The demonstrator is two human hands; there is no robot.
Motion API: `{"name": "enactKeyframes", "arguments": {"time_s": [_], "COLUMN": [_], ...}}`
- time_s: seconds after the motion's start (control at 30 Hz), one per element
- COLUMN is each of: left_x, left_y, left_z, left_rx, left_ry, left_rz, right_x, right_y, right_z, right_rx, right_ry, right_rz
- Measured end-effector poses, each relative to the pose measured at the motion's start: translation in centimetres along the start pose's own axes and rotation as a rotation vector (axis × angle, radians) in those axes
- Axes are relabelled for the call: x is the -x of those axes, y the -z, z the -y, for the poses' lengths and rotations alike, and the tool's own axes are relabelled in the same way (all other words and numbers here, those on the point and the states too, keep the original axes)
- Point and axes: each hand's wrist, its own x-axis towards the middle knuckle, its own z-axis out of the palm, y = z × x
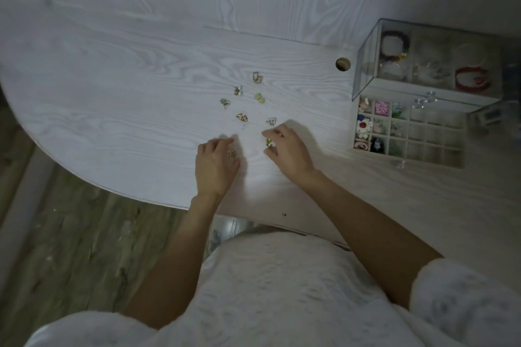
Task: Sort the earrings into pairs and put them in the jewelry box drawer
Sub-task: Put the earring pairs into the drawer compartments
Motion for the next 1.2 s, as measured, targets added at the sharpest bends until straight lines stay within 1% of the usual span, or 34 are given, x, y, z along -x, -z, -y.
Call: {"name": "enactKeyframes", "arguments": {"time_s": [0.1,0.23,0.4,0.53,0.6,0.77,0.87,1.03,1.13,1.2], "left_x": [-0.4,-0.8,-1.1,-1.0,-1.0,-1.5,-1.8,-1.1,-0.9,-0.9], "left_y": [0.3,0.5,0.7,0.4,-0.1,-1.9,-2.8,-4.2,-4.9,-5.1], "left_z": [0.0,0.6,0.3,-0.3,-1.0,-3.7,-5.5,-9.6,-11.1,-11.3], "left_rx": [0.079,0.143,0.187,0.187,0.169,0.128,0.119,0.153,0.16,0.146], "left_ry": [0.034,0.016,-0.025,-0.056,-0.092,-0.263,-0.314,-0.44,-0.424,-0.395], "left_rz": [0.033,0.026,0.044,0.056,0.073,0.135,0.176,0.215,0.212,0.21], "right_x": [-0.4,0.1,0.9,2.1,2.7,4.9,6.5,10.2,11.7,11.7], "right_y": [-0.2,-0.3,-0.6,-0.3,-0.2,1.6,3.5,8.3,11.2,12.4], "right_z": [0.4,-0.1,-0.6,-1.0,-1.5,-2.9,-4.0,-6.9,-9.7,-11.9], "right_rx": [0.042,0.083,0.147,0.178,0.177,0.073,-0.005,-0.136,-0.124,-0.096], "right_ry": [0.012,0.068,0.019,0.034,0.034,-0.006,-0.107,-0.242,-0.318,-0.385], "right_rz": [-0.014,-0.059,-0.073,-0.111,-0.131,-0.169,-0.253,-0.499,-0.618,-0.636]}}
